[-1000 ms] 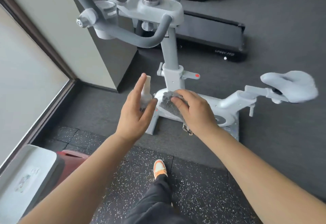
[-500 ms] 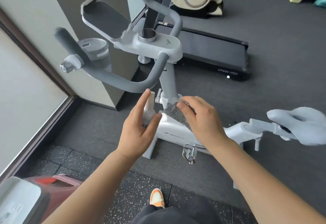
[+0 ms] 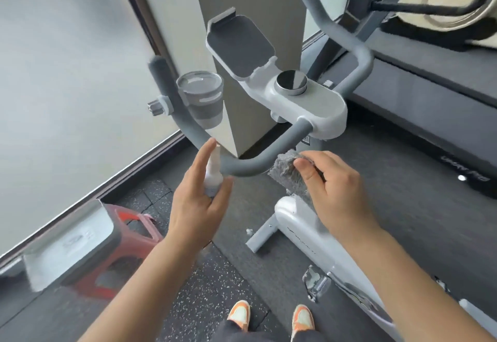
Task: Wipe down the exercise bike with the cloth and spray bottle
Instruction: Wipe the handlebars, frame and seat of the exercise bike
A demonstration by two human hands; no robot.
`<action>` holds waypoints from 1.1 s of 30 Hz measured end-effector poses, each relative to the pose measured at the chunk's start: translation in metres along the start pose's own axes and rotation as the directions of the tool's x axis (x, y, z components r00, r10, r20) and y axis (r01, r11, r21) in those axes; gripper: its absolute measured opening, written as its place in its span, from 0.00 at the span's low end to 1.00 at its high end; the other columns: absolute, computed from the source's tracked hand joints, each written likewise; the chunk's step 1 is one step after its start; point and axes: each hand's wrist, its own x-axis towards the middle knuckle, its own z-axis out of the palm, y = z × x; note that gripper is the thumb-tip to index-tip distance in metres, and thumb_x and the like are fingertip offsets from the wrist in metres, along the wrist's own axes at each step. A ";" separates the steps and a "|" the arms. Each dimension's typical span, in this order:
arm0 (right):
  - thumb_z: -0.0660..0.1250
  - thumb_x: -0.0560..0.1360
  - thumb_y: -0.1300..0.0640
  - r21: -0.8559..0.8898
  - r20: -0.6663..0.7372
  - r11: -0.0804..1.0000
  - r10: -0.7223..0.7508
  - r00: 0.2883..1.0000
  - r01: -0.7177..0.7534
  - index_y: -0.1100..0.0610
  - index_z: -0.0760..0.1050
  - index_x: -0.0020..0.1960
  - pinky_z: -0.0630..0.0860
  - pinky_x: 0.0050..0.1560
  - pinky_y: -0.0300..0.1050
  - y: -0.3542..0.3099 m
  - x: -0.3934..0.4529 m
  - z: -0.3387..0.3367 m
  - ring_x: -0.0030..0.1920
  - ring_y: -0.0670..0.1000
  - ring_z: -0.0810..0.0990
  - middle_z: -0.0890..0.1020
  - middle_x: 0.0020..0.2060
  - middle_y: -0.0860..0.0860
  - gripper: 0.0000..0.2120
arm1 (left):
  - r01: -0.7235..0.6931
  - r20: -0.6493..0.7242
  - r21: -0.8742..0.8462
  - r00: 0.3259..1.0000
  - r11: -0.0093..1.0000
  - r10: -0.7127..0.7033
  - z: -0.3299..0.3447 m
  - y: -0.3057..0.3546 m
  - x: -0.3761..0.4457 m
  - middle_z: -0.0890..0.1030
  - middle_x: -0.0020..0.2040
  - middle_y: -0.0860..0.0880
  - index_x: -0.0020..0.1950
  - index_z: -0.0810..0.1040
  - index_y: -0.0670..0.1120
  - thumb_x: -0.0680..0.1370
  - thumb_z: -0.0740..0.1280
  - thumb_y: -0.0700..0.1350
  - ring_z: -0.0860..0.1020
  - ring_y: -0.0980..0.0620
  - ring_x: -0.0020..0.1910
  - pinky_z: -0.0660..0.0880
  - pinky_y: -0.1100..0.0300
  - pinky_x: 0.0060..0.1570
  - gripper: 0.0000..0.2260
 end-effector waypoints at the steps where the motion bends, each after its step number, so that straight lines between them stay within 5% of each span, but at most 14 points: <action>1: 0.60 0.80 0.47 0.014 0.020 1.000 -0.027 0.999 0.026 0.55 0.79 0.53 0.73 0.44 0.43 0.003 0.006 -0.001 0.42 0.48 0.77 0.81 0.42 0.49 0.14 | 0.009 -0.017 0.041 1.000 0.999 -0.008 -0.001 0.002 0.000 0.79 0.48 0.38 0.74 0.59 0.64 0.77 0.68 0.49 0.76 0.40 0.43 0.66 0.59 0.39 0.29; 8: 0.57 0.80 0.44 0.057 0.152 0.983 -0.179 0.972 0.172 0.54 0.78 0.54 0.74 0.48 0.45 0.009 0.038 -0.001 0.45 0.50 0.78 0.80 0.43 0.49 0.17 | 0.094 -0.140 0.243 0.988 0.966 -0.061 -0.017 0.014 0.003 0.77 0.46 0.52 0.77 0.55 0.62 0.77 0.68 0.47 0.74 0.50 0.40 0.70 0.55 0.39 0.33; 13: 0.60 0.81 0.47 0.111 0.132 0.978 -0.188 0.973 0.174 0.55 0.79 0.53 0.74 0.48 0.47 0.002 0.053 -0.004 0.45 0.50 0.78 0.80 0.42 0.49 0.14 | 0.107 -0.137 0.300 0.988 0.948 -0.068 -0.026 0.017 0.005 0.79 0.57 0.48 0.75 0.61 0.58 0.77 0.68 0.47 0.77 0.49 0.47 0.71 0.55 0.44 0.29; 19: 0.60 0.80 0.48 0.126 0.108 0.980 -0.166 0.980 0.152 0.56 0.79 0.53 0.72 0.48 0.41 -0.010 0.064 -0.005 0.45 0.48 0.76 0.81 0.43 0.51 0.14 | 0.123 -0.140 0.337 0.987 0.934 -0.079 -0.036 0.011 0.017 0.77 0.54 0.46 0.75 0.59 0.59 0.77 0.67 0.48 0.71 0.52 0.41 0.67 0.56 0.42 0.29; 23: 0.61 0.80 0.49 0.111 0.083 0.981 -0.170 0.982 0.161 0.56 0.79 0.52 0.71 0.45 0.43 -0.012 0.065 -0.002 0.42 0.48 0.75 0.79 0.40 0.50 0.12 | 0.112 -0.113 0.344 0.991 0.932 -0.077 -0.040 0.008 0.023 0.75 0.48 0.49 0.74 0.60 0.57 0.77 0.67 0.47 0.72 0.47 0.39 0.66 0.55 0.38 0.28; 33: 0.61 0.81 0.49 0.081 0.029 0.989 -0.124 0.992 0.121 0.57 0.79 0.53 0.75 0.49 0.48 -0.008 0.062 -0.011 0.45 0.50 0.77 0.80 0.43 0.50 0.13 | 0.087 -0.067 0.361 0.995 0.929 -0.068 -0.035 -0.002 0.026 0.78 0.51 0.42 0.72 0.63 0.54 0.77 0.67 0.45 0.69 0.48 0.36 0.65 0.56 0.37 0.25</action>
